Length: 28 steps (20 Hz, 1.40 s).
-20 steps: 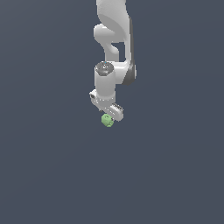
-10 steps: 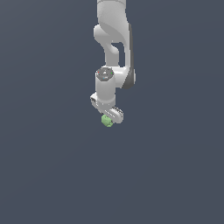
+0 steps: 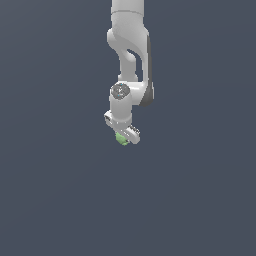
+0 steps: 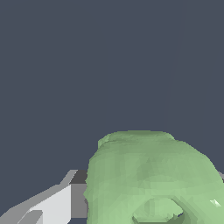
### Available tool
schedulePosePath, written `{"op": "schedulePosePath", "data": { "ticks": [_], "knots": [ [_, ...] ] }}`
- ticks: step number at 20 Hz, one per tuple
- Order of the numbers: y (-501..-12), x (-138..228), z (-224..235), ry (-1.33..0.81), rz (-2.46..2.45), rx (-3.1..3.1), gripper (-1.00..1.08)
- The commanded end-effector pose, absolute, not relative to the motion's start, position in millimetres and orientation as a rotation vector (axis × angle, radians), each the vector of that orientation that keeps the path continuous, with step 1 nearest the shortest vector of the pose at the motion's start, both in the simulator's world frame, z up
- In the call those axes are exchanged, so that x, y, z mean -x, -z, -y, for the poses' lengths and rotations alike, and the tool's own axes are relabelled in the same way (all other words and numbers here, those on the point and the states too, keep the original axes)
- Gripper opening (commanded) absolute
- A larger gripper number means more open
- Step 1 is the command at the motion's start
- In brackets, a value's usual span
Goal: Pick up the object and move it to a goal position.
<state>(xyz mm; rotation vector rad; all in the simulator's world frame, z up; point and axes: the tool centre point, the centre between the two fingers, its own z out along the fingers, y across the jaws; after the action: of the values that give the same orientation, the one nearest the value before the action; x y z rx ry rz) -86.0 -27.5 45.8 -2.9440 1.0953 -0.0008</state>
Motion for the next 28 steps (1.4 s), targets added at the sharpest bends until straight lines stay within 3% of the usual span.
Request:
{"op": "schedulePosePath", "data": {
  "ticks": [1, 16, 28],
  "knots": [
    [-44.6, 86.3, 27.9, 0.0, -1.097, 2.944, -1.0],
    [-57.1, 80.4, 29.5, 0.002, -1.095, 2.944, -1.0],
    [-128.9, 46.7, 45.0, 0.002, -1.097, 2.945, -1.0]
  ]
}}
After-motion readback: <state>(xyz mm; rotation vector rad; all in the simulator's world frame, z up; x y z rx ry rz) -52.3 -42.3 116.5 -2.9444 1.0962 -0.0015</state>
